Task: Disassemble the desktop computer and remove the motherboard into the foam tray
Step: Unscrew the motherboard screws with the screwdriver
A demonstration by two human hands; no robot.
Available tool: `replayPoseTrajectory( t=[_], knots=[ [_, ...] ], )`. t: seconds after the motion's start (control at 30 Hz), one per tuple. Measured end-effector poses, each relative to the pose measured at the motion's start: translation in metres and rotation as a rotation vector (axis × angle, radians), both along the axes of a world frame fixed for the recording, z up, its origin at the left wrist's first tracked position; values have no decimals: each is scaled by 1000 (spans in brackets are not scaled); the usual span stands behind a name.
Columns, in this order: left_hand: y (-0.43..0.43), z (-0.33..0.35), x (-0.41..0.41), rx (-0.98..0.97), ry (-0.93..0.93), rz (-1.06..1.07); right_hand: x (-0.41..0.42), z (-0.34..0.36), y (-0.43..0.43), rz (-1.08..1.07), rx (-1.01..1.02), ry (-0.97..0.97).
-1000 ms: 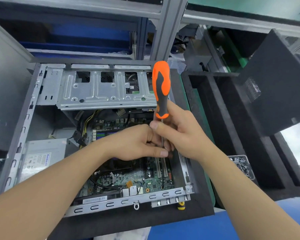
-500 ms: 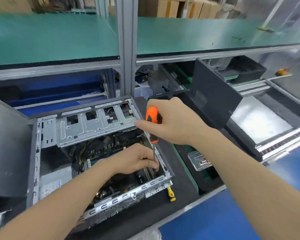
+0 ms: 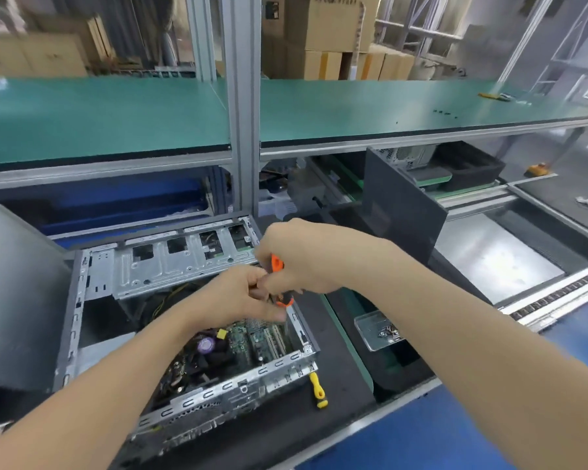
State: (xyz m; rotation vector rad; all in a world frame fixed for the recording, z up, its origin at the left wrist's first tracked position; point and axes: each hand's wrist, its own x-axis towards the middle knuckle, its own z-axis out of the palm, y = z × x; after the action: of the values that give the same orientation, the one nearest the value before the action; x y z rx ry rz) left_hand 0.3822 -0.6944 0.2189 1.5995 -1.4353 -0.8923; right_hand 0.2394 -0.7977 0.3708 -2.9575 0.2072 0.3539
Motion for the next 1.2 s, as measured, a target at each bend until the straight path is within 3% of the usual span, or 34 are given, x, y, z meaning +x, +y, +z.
replayPoseTrajectory(
  t=[0.13, 0.23, 0.43, 0.53, 0.63, 0.7, 0.77, 1.2],
  knots=[
    [3, 12, -18, -102, 260, -26, 0, 15, -9, 183, -33, 103],
    [1, 10, -27, -82, 335, 33, -3, 22, -16, 280, -165, 189],
    [1, 14, -38, -69, 306, 12, -9, 19, -10, 375, -191, 191],
    [4, 19, -38, -69, 261, -14, -14, 22, -7, 296, -119, 112],
    [4, 20, -34, -44, 189, -16, -10, 15, 2, 30, -221, -125],
    [3, 15, -30, -50, 221, -12, -3, 4, 12, -191, -287, -119],
    [2, 13, -29, -74, 325, -32, 4, -8, 18, -229, -217, -48],
    [-11, 14, -25, -61, 381, -70, 0, 9, -7, 264, -170, 95]
  ],
)
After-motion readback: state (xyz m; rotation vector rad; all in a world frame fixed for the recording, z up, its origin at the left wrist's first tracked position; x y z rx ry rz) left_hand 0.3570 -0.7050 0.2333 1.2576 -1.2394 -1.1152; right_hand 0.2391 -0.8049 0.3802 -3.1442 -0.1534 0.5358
